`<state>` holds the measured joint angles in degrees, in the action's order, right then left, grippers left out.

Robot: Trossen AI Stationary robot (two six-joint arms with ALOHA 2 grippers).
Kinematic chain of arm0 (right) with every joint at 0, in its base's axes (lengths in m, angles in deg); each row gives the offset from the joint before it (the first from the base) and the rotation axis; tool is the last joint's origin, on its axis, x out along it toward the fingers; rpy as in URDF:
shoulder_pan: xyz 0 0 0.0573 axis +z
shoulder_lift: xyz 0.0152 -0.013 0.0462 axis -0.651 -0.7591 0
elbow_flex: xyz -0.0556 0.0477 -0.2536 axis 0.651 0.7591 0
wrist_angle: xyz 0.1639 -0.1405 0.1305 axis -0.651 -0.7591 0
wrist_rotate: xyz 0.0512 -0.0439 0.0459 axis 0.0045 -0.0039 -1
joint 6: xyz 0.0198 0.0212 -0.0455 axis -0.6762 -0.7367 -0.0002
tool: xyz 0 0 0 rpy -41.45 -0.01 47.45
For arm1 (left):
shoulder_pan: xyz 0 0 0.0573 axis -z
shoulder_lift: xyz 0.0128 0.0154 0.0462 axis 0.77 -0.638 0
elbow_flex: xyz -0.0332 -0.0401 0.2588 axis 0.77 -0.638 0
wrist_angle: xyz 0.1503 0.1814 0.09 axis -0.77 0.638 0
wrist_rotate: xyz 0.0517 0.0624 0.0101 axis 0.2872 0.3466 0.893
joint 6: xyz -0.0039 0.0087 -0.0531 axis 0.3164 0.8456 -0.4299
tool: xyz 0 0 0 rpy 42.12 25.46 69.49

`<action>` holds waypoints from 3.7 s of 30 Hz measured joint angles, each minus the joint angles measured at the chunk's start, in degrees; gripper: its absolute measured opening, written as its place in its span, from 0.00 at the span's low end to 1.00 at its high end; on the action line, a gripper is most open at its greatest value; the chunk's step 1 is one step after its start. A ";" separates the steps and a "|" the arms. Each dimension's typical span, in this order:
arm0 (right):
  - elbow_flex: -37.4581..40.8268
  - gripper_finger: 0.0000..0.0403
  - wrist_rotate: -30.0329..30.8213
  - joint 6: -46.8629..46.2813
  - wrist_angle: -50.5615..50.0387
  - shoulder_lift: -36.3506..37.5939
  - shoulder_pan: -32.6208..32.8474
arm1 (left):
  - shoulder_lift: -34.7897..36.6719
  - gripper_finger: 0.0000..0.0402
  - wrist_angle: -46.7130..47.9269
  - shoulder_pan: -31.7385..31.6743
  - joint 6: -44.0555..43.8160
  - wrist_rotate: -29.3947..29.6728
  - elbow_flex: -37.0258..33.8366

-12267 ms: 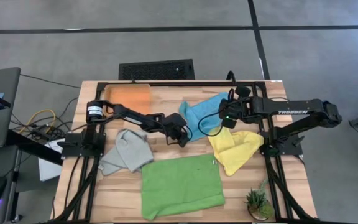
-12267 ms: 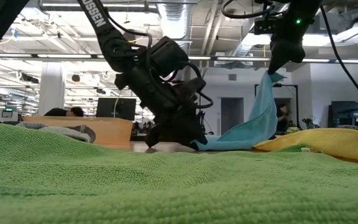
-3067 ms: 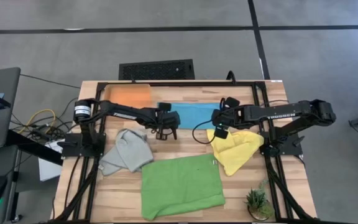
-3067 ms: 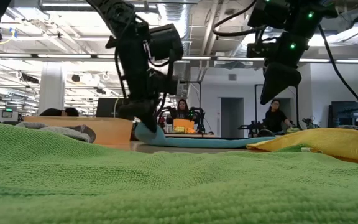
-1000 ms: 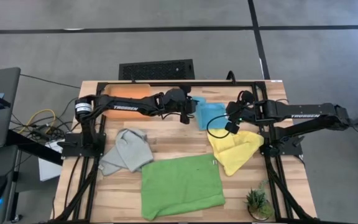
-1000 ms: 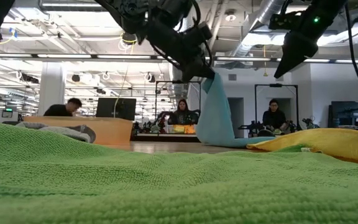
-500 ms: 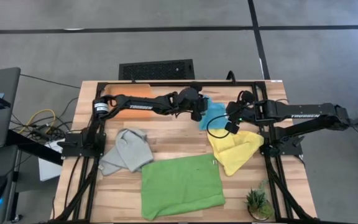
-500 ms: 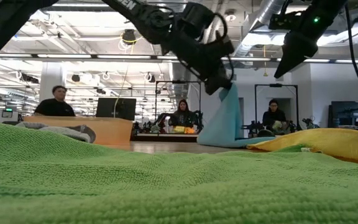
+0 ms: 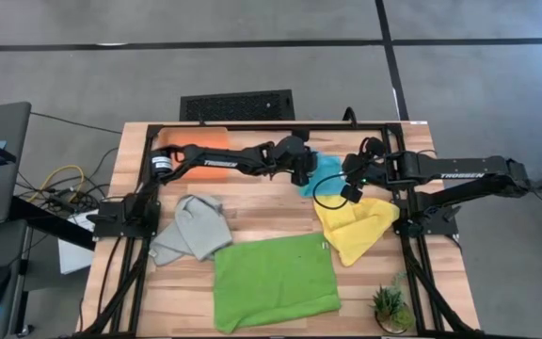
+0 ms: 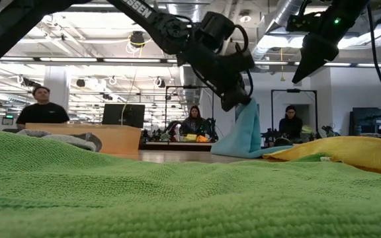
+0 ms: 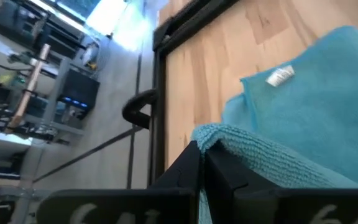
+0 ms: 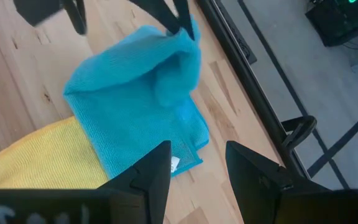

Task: Fold microfiber towels
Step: Fold the blue microfiber cloth

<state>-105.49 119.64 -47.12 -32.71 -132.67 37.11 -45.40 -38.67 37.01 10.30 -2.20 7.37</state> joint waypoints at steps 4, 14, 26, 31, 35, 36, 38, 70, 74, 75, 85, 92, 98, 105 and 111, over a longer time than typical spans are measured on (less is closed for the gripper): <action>0.00 0.44 -0.02 0.00 -0.14 -0.02 0.02 | -0.14 0.00 -1.65 0.04 -0.58 0.93 0.03; 0.00 0.44 0.00 -0.02 -0.82 0.00 0.02 | -0.01 0.00 -5.63 0.02 0.39 2.36 0.10; 0.00 0.44 -0.01 -0.02 -1.21 -0.01 0.02 | -2.39 0.00 -2.28 1.08 -1.47 -1.21 0.17; 0.00 0.44 0.00 -0.02 -1.23 0.00 0.02 | -2.43 0.00 -1.96 1.68 -1.60 -5.73 0.17; 0.00 0.44 -0.02 -0.02 -1.23 -0.02 0.02 | -2.85 0.00 -1.36 1.73 -3.08 -9.07 0.15; 0.00 0.44 -0.02 -0.02 -1.23 -0.02 0.00 | -2.85 0.00 -1.63 1.73 -3.11 -9.07 0.15; 0.00 0.44 -0.02 -0.02 -1.23 -0.01 0.02 | -2.83 0.00 -1.81 1.73 -3.15 -9.06 0.15; 0.00 0.44 -0.20 -1.69 -1.21 0.00 0.00 | -2.81 0.34 -2.20 4.29 -1.83 -3.16 0.15; 0.00 0.44 -0.19 -2.73 -1.21 -0.01 0.02 | -2.81 0.34 -2.14 5.25 -0.53 -3.06 0.15; 0.00 0.44 -0.17 -3.01 -1.22 -0.02 0.00 | -2.81 0.34 -2.03 5.43 -0.49 -3.06 0.15; 0.00 0.44 -0.15 -4.14 -1.23 -0.01 0.02 | -2.06 0.34 0.75 5.03 -0.15 -1.37 1.66; 0.00 0.44 -0.13 -4.15 -1.23 -0.02 0.01 | -3.29 0.34 7.83 2.40 -5.08 -9.20 4.08; 0.00 0.44 -0.11 -4.13 -1.23 0.00 0.02 | -3.08 0.34 12.63 1.83 -9.08 -11.66 4.92; 0.00 0.44 -0.13 -5.55 -1.23 -0.01 0.02 | -3.18 0.34 22.36 1.81 -11.29 -14.64 8.93; 0.00 0.44 -0.17 -10.47 -1.23 0.00 0.00 | -2.93 0.34 29.21 1.64 -12.71 -7.37 12.98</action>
<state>-105.49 119.46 -57.58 -33.94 -132.67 37.11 -48.33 -9.47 38.66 -2.41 -9.57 20.35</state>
